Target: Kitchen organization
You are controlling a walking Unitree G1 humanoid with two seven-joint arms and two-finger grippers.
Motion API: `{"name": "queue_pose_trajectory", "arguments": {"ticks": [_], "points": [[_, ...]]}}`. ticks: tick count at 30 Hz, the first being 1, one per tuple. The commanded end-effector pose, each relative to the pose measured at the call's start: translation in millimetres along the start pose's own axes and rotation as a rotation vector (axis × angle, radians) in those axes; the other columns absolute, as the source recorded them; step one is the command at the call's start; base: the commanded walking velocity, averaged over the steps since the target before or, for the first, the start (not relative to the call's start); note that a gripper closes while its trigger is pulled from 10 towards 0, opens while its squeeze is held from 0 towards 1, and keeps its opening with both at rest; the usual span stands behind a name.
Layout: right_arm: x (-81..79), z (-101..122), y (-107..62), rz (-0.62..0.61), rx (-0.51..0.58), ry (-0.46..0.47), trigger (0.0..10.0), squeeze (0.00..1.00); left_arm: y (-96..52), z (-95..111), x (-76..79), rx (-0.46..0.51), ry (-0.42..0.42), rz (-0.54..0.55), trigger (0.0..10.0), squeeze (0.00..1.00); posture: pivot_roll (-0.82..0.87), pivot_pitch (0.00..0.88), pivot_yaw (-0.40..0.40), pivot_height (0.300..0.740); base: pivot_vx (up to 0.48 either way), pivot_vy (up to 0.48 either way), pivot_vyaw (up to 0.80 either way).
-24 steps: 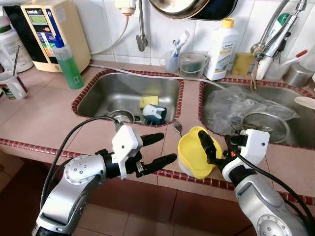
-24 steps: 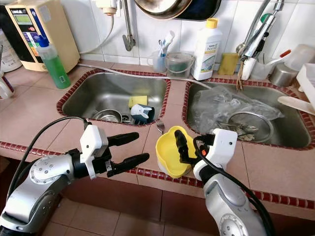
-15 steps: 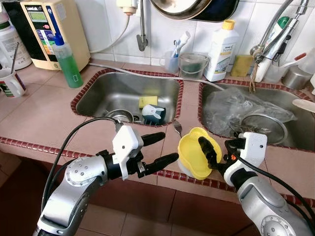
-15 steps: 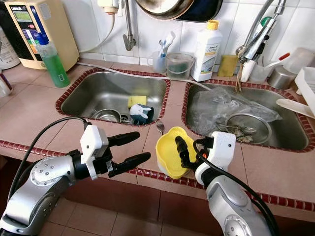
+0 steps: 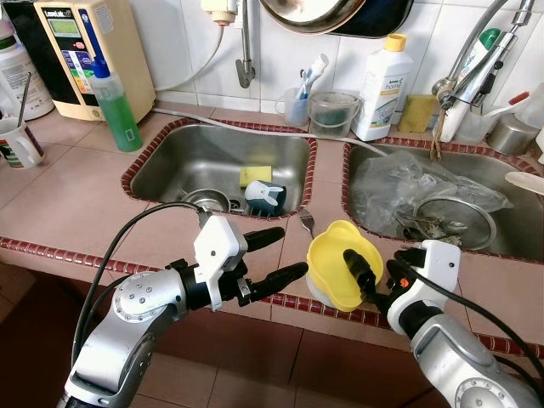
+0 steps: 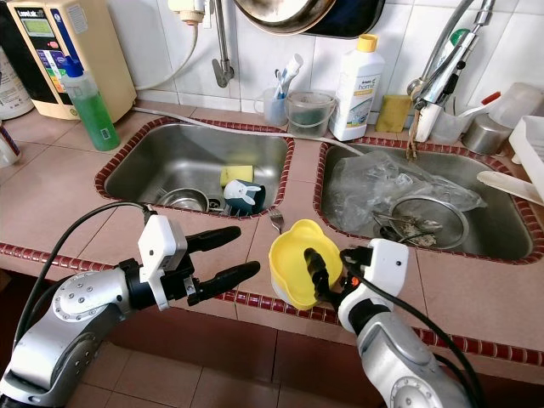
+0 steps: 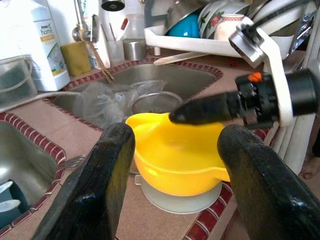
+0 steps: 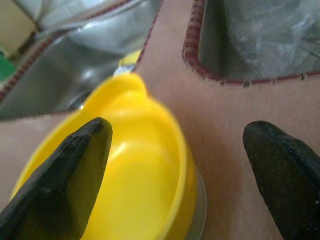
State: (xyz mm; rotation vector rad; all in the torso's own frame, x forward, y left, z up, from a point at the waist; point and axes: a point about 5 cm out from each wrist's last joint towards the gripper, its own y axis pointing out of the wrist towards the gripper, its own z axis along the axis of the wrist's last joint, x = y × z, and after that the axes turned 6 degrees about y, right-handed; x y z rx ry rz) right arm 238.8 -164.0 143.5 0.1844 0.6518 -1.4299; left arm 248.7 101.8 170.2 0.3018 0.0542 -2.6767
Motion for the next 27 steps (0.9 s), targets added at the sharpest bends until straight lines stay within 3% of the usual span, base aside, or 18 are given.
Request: {"name": "queue_pose_trajectory", "arguments": {"ticks": [1,18,19,21,22,23,24,25,27], "points": [[3.1,1.9,2.0,-0.018,-0.011,0.045,10.0,0.0,1.9,5.4,2.6,0.011,0.014,-0.022,10.0,0.0,-0.18,0.032,0.019,0.74,0.0,0.0,0.0],[1.9,-1.2,7.9,-0.026,-0.116,0.145,10.0,0.0,1.1,8.0,1.9,0.016,0.015,-0.009,10.0,0.0,-0.17,0.039,0.008,0.74,0.0,0.0,0.0],[2.1,-3.6,7.1,-0.026,-0.128,0.155,7.2,0.0,0.9,8.1,1.7,0.016,0.015,-0.007,10.0,0.0,-0.17,0.04,0.008,0.74,0.0,0.0,0.0],[1.9,-4.5,6.8,-0.025,-0.134,0.164,7.2,0.0,0.9,8.0,1.7,0.016,0.013,-0.007,10.0,0.0,-0.17,0.04,0.008,0.74,0.0,0.0,0.0],[1.8,-5.6,6.2,-0.025,-0.137,0.174,4.9,0.0,0.9,8.2,1.5,0.016,0.015,-0.006,10.0,0.0,-0.17,0.042,0.008,0.74,0.0,0.0,0.0],[1.1,-6.0,5.7,-0.018,-0.138,0.178,1.6,0.0,0.9,8.3,1.2,0.016,0.015,-0.006,10.0,0.0,-0.17,0.043,0.009,0.74,0.0,0.0,0.0],[0.8,-6.1,5.6,-0.015,-0.138,0.179,1.6,0.0,0.9,8.3,1.2,0.016,0.015,-0.005,10.0,0.0,-0.17,0.043,0.009,0.74,0.0,0.0,0.0],[1.0,-6.0,5.5,-0.021,-0.139,0.179,0.0,0.0,1.0,8.2,1.0,0.015,0.015,-0.005,10.0,0.0,-0.18,0.044,0.009,0.74,0.0,0.0,0.0],[1.0,-5.6,5.4,-0.025,-0.139,0.183,0.0,0.0,1.4,8.2,0.7,0.014,0.016,-0.005,10.0,0.0,-0.18,0.046,0.01,0.74,0.0,0.0,0.0]]}}
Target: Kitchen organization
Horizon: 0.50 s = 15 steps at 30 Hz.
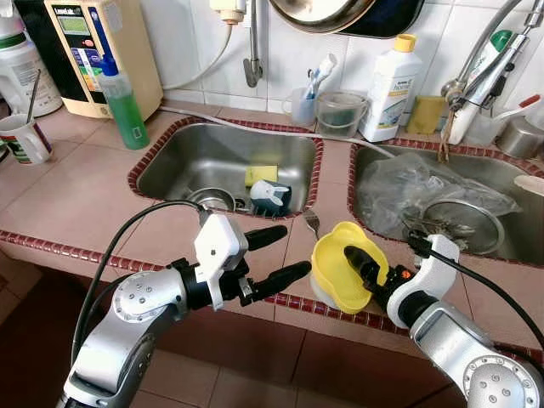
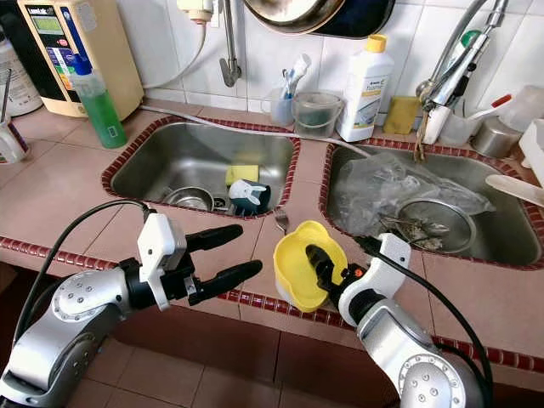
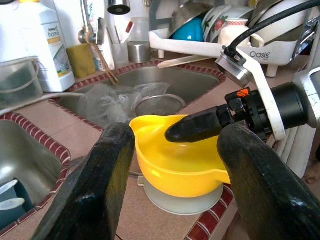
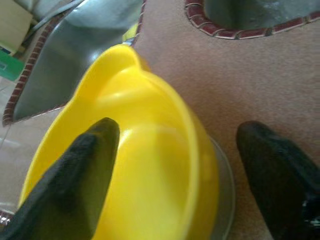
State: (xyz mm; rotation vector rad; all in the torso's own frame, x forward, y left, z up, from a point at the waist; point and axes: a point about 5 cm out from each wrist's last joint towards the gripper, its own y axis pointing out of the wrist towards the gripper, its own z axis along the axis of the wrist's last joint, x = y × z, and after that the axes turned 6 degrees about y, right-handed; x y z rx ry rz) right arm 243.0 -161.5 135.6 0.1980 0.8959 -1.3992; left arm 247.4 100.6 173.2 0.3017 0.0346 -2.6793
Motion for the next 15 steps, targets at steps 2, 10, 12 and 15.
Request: {"name": "queue_pose_trajectory", "arguments": {"ticks": [2,10,12,15], "points": [[-1.0,1.1,-1.8,-0.004,-0.002,0.009,0.0,0.0,1.0,5.0,-0.4,0.001,0.02,-0.005,10.0,0.0,-0.18,0.047,0.011,0.74,0.0,0.0,0.0],[-0.2,2.5,-2.3,-0.01,0.003,0.004,0.0,0.0,1.8,4.7,-0.3,0.0,0.018,-0.006,10.0,0.0,-0.18,0.054,0.012,0.74,0.0,0.0,0.0],[-0.5,2.2,-2.2,-0.01,0.002,0.008,0.0,0.0,1.9,4.9,0.2,0.002,0.016,-0.007,10.0,0.0,-0.18,0.054,0.013,0.74,0.0,0.0,0.0],[-1.6,1.0,-1.7,-0.005,0.001,0.014,0.0,0.0,2.1,5.1,0.1,0.003,0.016,-0.005,10.0,0.0,-0.18,0.055,0.014,0.74,0.0,0.0,0.0]]}}
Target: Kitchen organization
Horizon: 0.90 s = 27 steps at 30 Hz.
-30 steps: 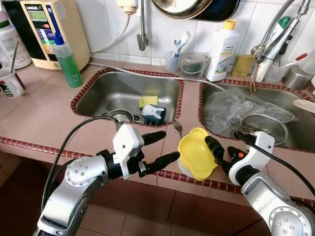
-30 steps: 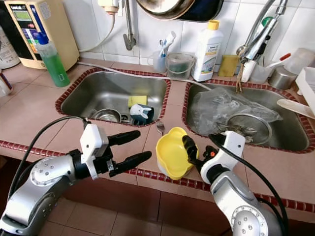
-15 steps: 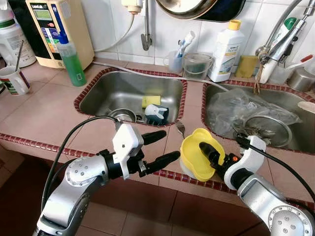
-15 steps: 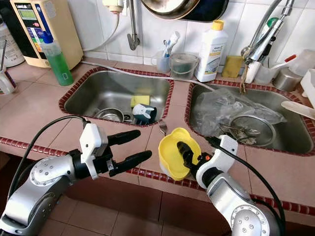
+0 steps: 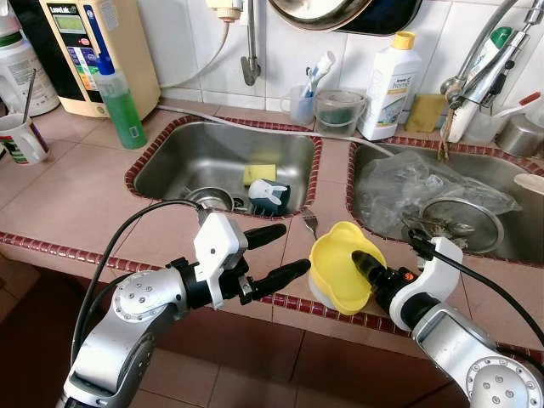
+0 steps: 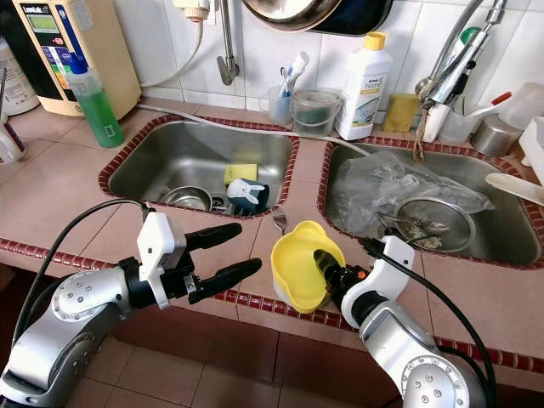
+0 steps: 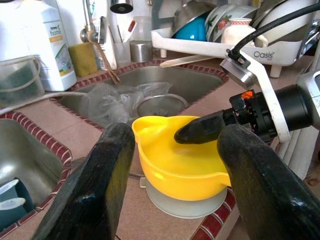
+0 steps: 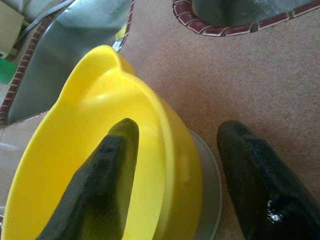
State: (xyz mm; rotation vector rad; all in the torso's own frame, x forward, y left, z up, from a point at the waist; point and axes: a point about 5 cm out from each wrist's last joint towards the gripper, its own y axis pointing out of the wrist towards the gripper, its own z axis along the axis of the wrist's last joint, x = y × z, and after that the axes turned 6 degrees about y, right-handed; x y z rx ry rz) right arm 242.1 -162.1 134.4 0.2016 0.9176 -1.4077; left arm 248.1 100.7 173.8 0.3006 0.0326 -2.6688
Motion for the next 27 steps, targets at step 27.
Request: {"name": "queue_pose_trajectory", "arguments": {"ticks": [27], "points": [[-3.5,3.4,0.0,0.009,0.01,-0.006,0.0,0.0,1.3,5.3,1.3,0.001,0.011,-0.011,10.0,0.0,-0.17,0.064,0.015,0.74,0.0,0.0,0.0]]}}
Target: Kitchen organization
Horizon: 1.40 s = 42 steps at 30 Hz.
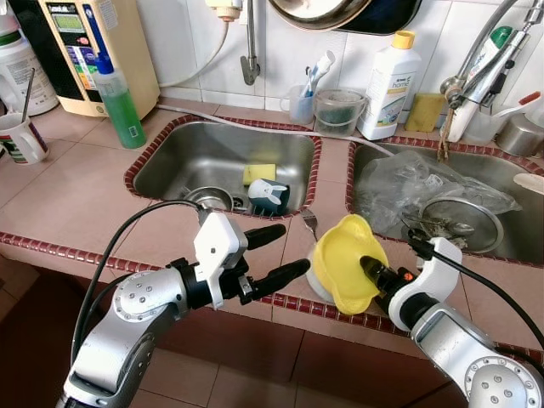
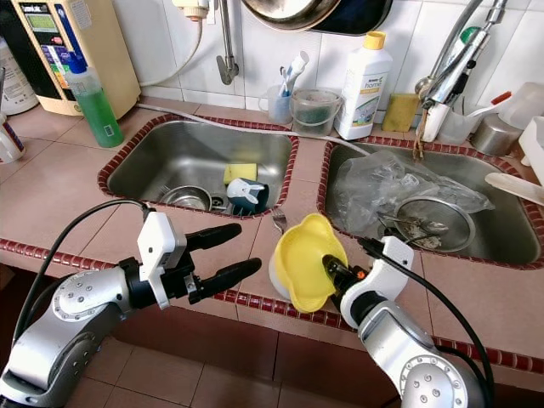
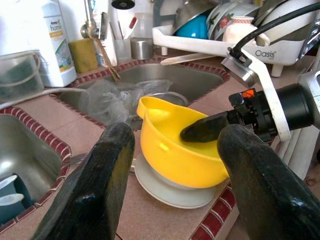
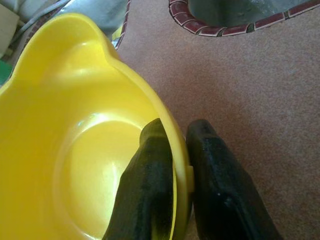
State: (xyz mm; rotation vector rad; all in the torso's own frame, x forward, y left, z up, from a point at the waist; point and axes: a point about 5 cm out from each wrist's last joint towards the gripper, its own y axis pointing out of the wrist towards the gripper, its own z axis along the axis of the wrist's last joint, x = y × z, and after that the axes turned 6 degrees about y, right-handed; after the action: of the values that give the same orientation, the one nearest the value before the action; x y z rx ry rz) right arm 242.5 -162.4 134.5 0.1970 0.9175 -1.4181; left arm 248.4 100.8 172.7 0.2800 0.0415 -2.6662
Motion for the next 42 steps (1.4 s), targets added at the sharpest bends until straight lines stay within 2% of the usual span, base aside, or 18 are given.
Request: {"name": "queue_pose_trajectory", "arguments": {"ticks": [1,8,13,21,22,23,24,25,26,28,29,30,34,38,39,40,42], "points": [[-4.1,3.2,-0.1,0.022,0.01,-0.005,0.0,0.0,1.1,6.2,1.6,0.01,0.022,-0.014,10.0,0.0,-0.17,0.064,0.015,0.74,0.0,0.0,0.0],[-6.7,4.4,-0.8,0.049,0.03,-0.011,0.0,0.0,0.3,5.8,2.2,0.009,0.018,-0.013,10.0,0.0,-0.17,0.062,0.015,0.74,0.0,0.0,0.0],[-11.8,12.0,-1.5,0.078,0.09,0.006,0.0,0.0,0.6,6.7,-0.5,0.014,0.009,-0.003,10.0,0.0,-0.17,0.056,0.015,0.74,0.0,0.0,0.0],[-28.3,38.6,-7.8,0.228,0.262,0.026,0.0,0.0,2.9,9.1,-9.2,0.04,-0.032,0.039,10.0,0.0,-0.17,0.033,0.015,0.74,0.0,0.0,0.0],[-29.4,41.2,-8.4,0.241,0.28,0.021,0.3,0.0,3.1,9.1,-11.0,0.042,-0.033,0.047,10.0,0.0,-0.17,0.029,0.016,0.74,0.0,0.0,0.0],[-30.5,44.0,-9.1,0.254,0.295,0.016,3.2,0.0,3.3,9.3,-13.7,0.042,-0.031,0.059,10.0,0.0,-0.17,0.027,0.016,0.74,0.0,0.0,0.0],[-31.2,46.7,-9.4,0.268,0.304,0.019,7.3,0.0,3.8,9.4,-17.9,0.039,-0.025,0.077,10.0,0.0,-0.17,0.023,0.016,0.74,0.0,0.0,0.0],[-32.2,50.2,-10.0,0.289,0.321,0.028,10.0,0.0,4.8,9.4,-22.9,0.033,-0.017,0.097,10.0,0.0,-0.17,0.018,0.015,0.74,0.0,0.0,0.0],[-32.2,50.2,-10.0,0.289,0.321,0.028,10.0,0.0,4.8,9.4,-22.9,0.033,-0.017,0.097,10.0,0.0,-0.17,0.018,0.015,0.74,0.0,0.0,0.0],[-35.0,58.0,-12.7,0.331,0.373,0.023,10.0,0.0,7.0,9.8,-33.4,0.019,-0.008,0.136,10.0,0.0,-0.17,0.012,0.017,0.74,0.0,0.0,0.0],[-35.8,62.0,-13.8,0.336,0.398,0.016,10.0,0.0,7.1,9.6,-40.5,0.009,-0.007,0.172,10.0,0.0,-0.18,0.012,0.019,0.74,0.0,0.0,0.0],[-38.1,70.3,-16.9,0.35,0.459,-0.011,10.0,0.0,5.6,7.3,-55.2,-0.016,-0.028,0.259,10.0,0.0,-0.18,0.011,0.023,0.74,0.0,0.0,0.0],[-41.0,77.5,-21.1,0.366,0.52,-0.072,10.0,0.0,2.8,3.4,-66.2,-0.044,-0.039,0.333,10.0,0.0,-0.18,0.01,0.025,0.74,0.0,0.0,0.0],[-42.3,84.8,-25.2,0.348,0.597,-0.185,10.0,0.0,1.0,2.0,-82.8,-0.044,0.004,0.468,10.0,0.0,-0.18,0.005,0.025,0.74,0.0,0.0,0.0],[-42.1,84.7,-24.8,0.33,0.608,-0.228,10.0,0.0,1.3,2.3,-85.5,-0.024,-0.027,0.493,10.0,0.0,-0.18,0.002,0.026,0.74,0.0,0.0,0.0],[-42.0,83.8,-23.3,0.293,0.645,-0.33,10.0,0.0,2.4,2.9,-90.7,0.018,-0.069,0.548,10.0,0.0,-0.19,0.0,0.027,0.74,0.0,0.0,0.0],[-43.2,81.8,-22.1,0.282,0.666,-0.404,10.0,0.0,3.6,2.4,-92.5,0.031,-0.083,0.572,10.0,0.0,-0.19,0.0,0.028,0.74,0.0,0.0,0.0]]}}
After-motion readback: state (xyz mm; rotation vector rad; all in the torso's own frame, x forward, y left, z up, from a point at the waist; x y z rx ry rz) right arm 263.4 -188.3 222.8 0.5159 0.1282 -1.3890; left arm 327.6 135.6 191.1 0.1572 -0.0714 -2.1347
